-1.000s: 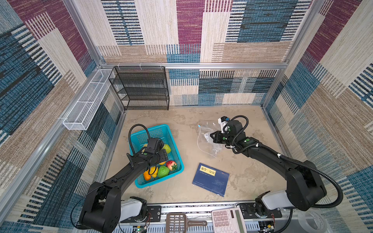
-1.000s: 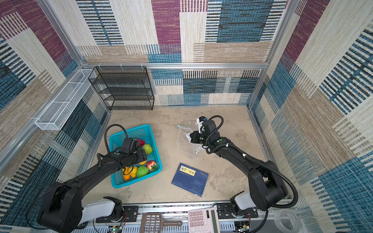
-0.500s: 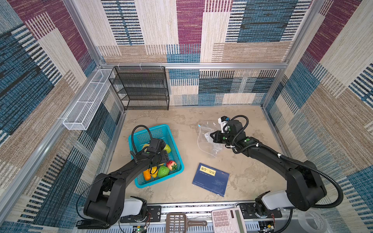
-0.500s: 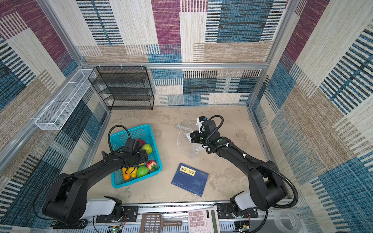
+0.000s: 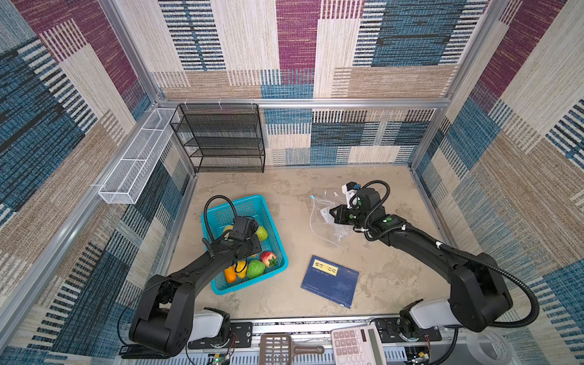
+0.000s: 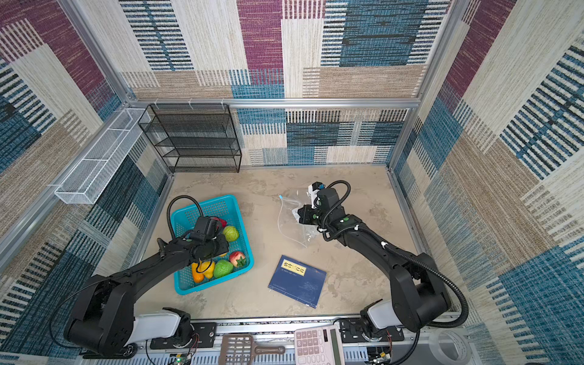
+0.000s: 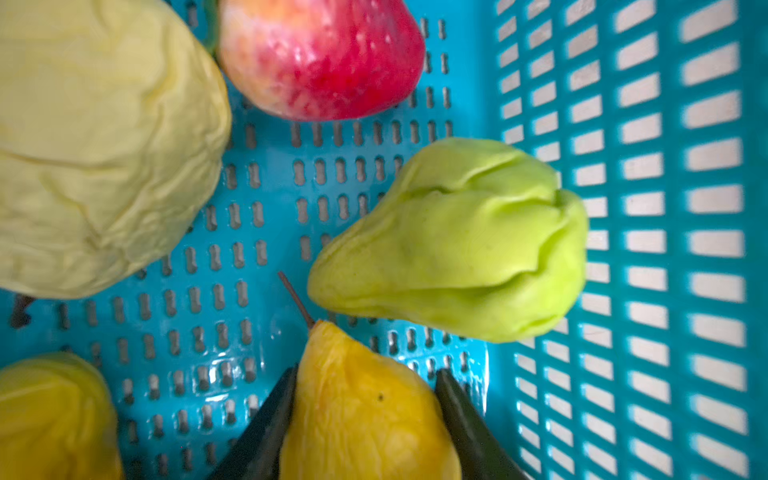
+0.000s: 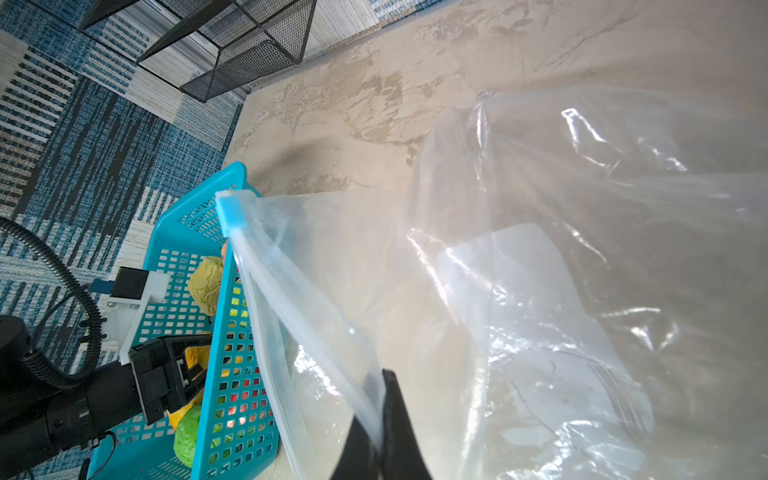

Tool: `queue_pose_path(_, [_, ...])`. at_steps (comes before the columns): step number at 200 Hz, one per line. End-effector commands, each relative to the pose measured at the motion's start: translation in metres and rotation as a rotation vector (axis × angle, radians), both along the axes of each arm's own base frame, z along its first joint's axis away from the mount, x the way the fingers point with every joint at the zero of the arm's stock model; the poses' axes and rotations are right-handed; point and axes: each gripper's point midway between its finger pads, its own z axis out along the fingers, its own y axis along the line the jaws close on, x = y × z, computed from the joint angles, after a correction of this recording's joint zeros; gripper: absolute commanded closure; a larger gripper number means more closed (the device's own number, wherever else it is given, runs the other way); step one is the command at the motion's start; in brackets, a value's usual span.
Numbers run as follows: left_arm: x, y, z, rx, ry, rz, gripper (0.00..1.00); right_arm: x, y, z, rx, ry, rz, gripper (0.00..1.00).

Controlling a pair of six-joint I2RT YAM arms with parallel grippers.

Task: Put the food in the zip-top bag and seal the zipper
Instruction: 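Grasp a yellow pear in the basket with the left gripper, then carry the yellow pear to the open bag and drop it inside with the left gripper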

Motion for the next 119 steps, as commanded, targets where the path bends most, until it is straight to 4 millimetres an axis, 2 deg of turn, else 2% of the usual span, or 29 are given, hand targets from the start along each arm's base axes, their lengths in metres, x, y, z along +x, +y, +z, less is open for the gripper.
queue_pose_path(1, [0.003, 0.004, 0.017, 0.018, -0.038, 0.008, 0.56, 0.002, 0.0, 0.003, 0.0, -0.018, -0.004, 1.0])
queue_pose_path(33, [0.007, 0.002, 0.052, 0.009, -0.11, -0.022, 0.56, 0.002, 0.0, 0.003, 0.002, -0.02, -0.002, 1.0])
queue_pose_path(50, [0.009, -0.005, 0.075, -0.033, -0.158, -0.05, 0.56, 0.002, 0.0, 0.003, 0.005, -0.02, -0.001, 1.0])
queue_pose_path(70, [0.009, -0.026, 0.102, -0.134, -0.225, -0.112, 0.56, 0.001, 0.001, 0.004, 0.016, -0.02, 0.002, 1.0])
queue_pose_path(119, [0.005, -0.099, 0.156, -0.334, -0.369, -0.309, 0.56, -0.001, 0.004, 0.003, 0.033, -0.014, 0.01, 1.0])
